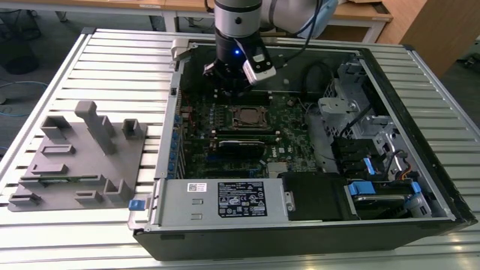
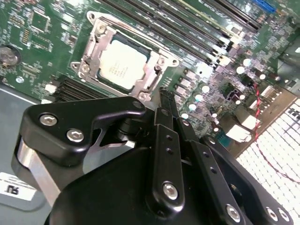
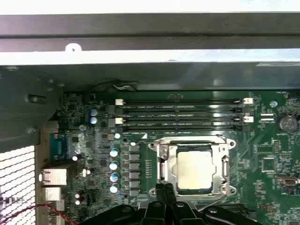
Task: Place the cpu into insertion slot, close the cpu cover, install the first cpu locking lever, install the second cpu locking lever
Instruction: 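Install the first cpu locking lever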
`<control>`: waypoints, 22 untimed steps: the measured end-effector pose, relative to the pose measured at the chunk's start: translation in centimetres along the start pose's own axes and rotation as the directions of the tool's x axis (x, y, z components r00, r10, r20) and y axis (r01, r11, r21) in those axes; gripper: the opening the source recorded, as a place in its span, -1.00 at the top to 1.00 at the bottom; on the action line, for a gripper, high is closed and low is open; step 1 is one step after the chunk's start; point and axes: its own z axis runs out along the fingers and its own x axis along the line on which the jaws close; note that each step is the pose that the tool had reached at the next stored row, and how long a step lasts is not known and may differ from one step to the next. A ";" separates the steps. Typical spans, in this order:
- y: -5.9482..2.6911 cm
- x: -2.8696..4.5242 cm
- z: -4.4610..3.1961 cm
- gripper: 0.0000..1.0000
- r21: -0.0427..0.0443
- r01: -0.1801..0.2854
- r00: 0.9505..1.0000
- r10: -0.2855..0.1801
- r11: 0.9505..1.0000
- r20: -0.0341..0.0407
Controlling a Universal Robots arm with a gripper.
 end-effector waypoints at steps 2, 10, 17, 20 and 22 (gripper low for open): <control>-0.01 0.44 0.00 0.79 0.000 0.000 1.000 0.000 1.000 0.002; 0.01 1.54 0.01 0.79 0.000 0.000 1.000 0.000 1.000 0.004; 0.01 1.53 -0.38 0.79 0.000 0.000 1.000 0.000 1.000 0.004; 0.02 1.53 -0.45 0.79 0.000 0.000 1.000 0.000 1.000 0.004; 0.06 1.58 -0.45 0.79 0.000 0.000 1.000 0.000 1.000 0.004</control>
